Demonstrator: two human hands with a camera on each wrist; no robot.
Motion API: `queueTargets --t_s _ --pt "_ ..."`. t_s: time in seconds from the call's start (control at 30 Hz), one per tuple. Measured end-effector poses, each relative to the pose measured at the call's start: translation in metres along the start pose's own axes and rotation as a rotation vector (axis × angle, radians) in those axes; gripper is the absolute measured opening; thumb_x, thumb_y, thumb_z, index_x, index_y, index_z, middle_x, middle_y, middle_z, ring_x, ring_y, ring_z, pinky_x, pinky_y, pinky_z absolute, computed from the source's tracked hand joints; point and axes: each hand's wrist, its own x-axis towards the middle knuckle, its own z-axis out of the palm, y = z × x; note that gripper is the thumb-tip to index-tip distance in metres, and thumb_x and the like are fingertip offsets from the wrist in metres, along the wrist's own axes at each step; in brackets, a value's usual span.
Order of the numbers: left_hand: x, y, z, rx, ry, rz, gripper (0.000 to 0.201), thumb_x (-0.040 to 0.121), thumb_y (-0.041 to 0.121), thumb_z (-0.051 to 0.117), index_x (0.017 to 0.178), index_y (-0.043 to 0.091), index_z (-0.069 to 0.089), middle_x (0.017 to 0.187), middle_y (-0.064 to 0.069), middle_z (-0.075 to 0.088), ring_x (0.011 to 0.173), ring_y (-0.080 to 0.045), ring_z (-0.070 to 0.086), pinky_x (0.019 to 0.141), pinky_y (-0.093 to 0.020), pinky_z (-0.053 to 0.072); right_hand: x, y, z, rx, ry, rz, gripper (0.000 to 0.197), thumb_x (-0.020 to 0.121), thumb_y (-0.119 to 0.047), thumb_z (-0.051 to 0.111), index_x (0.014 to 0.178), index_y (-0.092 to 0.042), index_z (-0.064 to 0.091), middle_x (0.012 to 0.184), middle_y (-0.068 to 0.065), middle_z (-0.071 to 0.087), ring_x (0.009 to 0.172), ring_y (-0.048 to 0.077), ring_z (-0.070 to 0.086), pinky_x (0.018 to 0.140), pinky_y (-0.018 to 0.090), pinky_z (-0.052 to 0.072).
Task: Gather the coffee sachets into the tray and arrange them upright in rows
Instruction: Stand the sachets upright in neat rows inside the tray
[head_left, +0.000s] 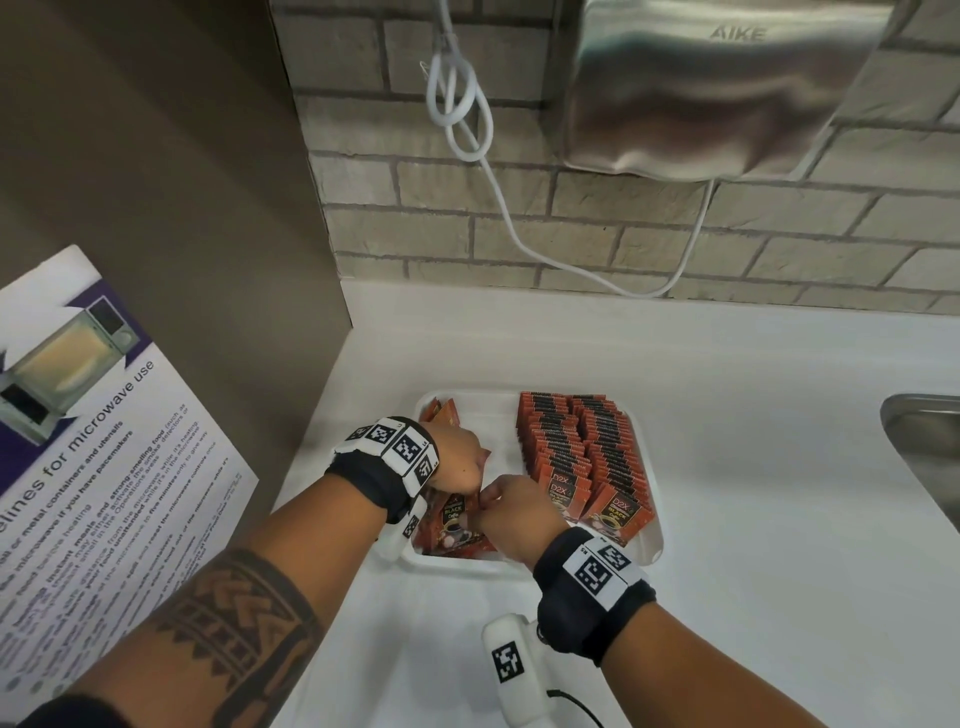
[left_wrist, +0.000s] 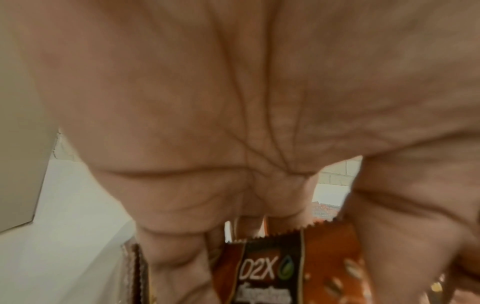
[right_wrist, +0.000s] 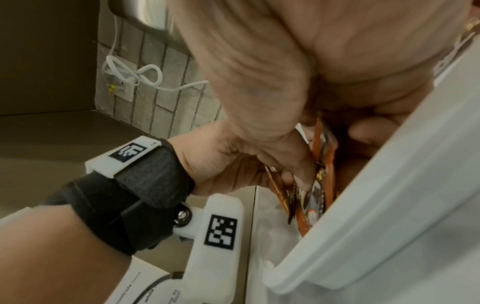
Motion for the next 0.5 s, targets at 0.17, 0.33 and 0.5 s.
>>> queueTargets --t_s 0.17,0.33,0.5 --pt "-0.003 0.0 -0.001 0.01 0.026 0.028 0.047 0.093 0.013 0.045 0.137 0.021 0.059 0.139 -0.007 0.056 0.124 -0.027 0.054 0.105 -0.038 0.045 -0.007 0.0 -0.006 0.063 0.049 0.003 0.011 0.081 -0.011 0.07 0.079 -0.01 0.06 0.078 0.009 0.061 0.071 0.02 0.055 0.066 0.032 0.049" --pt "-0.004 0.002 0.0 0.03 0.03 0.006 0.052 0.096 0.012 0.043 0.148 0.02 0.048 0.15 -0.008 0.047 0.137 -0.028 0.043 0.11 -0.036 0.037 -0.016 0.002 -0.018 0.065 0.099 -0.018 0.008 0.083 -0.009 0.067 0.083 -0.01 0.059 0.081 0.005 0.059 0.072 0.018 0.055 0.062 0.027 0.044" --pt "0.001 -0.004 0.003 -0.152 0.086 0.029 0.052 0.101 0.017 0.039 0.149 0.034 0.042 0.151 -0.002 0.047 0.13 -0.023 0.048 0.11 -0.034 0.04 -0.024 0.007 -0.028 0.039 0.132 -0.05 0.014 0.083 -0.01 0.066 0.096 -0.005 0.062 0.086 0.004 0.063 0.078 0.018 0.057 0.064 0.027 0.046"
